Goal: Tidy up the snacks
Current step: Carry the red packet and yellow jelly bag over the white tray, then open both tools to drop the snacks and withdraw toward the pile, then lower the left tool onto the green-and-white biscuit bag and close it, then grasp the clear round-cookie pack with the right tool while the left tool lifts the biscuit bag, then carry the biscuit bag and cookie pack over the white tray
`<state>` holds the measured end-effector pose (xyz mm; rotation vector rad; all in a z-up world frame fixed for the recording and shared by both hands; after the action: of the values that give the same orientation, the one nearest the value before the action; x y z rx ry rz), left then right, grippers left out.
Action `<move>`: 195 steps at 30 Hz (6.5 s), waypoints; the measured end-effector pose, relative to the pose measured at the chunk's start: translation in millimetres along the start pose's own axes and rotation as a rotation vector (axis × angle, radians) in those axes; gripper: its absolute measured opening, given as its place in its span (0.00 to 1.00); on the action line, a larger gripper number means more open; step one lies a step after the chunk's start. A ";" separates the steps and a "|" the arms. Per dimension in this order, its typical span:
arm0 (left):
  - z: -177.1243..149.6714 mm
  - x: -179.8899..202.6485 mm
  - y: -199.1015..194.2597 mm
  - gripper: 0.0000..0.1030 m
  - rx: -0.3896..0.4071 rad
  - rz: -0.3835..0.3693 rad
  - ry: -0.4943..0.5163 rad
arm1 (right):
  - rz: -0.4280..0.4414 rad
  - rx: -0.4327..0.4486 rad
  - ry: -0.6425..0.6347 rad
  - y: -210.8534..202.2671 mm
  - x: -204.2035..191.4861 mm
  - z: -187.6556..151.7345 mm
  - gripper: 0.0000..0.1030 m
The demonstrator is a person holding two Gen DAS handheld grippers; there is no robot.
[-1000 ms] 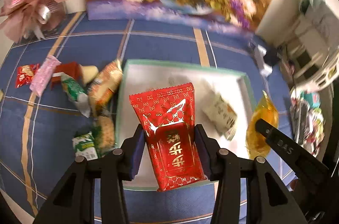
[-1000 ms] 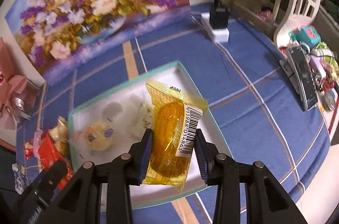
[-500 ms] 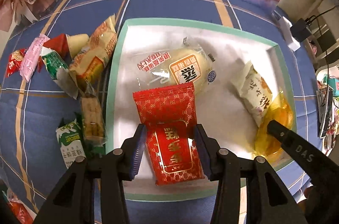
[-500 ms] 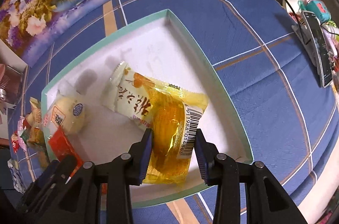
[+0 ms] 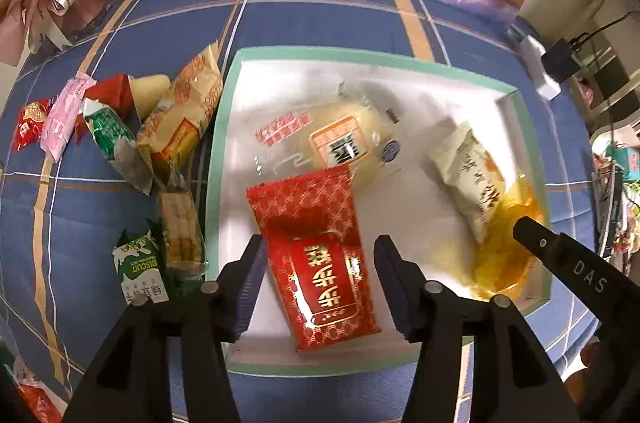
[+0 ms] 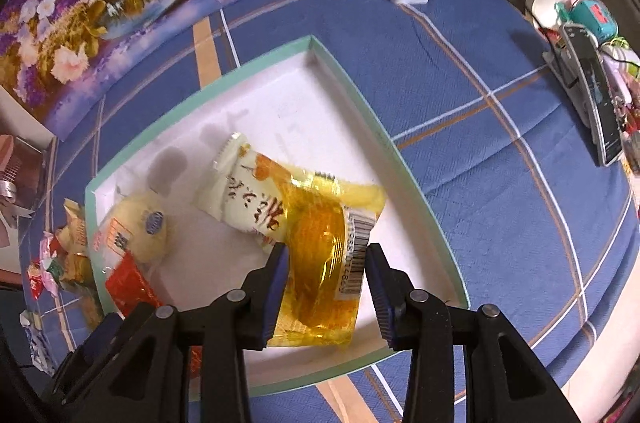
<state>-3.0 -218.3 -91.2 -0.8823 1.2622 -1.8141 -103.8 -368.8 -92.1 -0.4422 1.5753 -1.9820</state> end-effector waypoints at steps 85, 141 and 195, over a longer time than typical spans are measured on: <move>-21.7 -155.1 12.1 0.92 -0.100 0.063 -0.378 | 0.141 0.040 -0.366 -2.8 -159.0 -42.0 0.99; -59.6 -272.3 17.7 0.41 -0.020 0.032 -0.802 | 0.252 -0.025 -0.737 40.2 -278.8 -130.8 0.42; 16.1 -52.9 -0.3 0.41 0.033 0.001 -0.173 | 0.151 0.139 -0.189 -16.7 -77.3 10.9 0.23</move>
<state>36.3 -179.5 -92.8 -0.9978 1.1207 -1.7131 -40.5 -327.6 -66.5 -0.4279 1.3066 -1.8625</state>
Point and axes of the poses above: each gripper's, at about its wrist camera, not at the fingertips, and y roughly the way its jaws point, x to its right, z to its top, the point moved 8 cm from there along y, roughly the way its jaws point
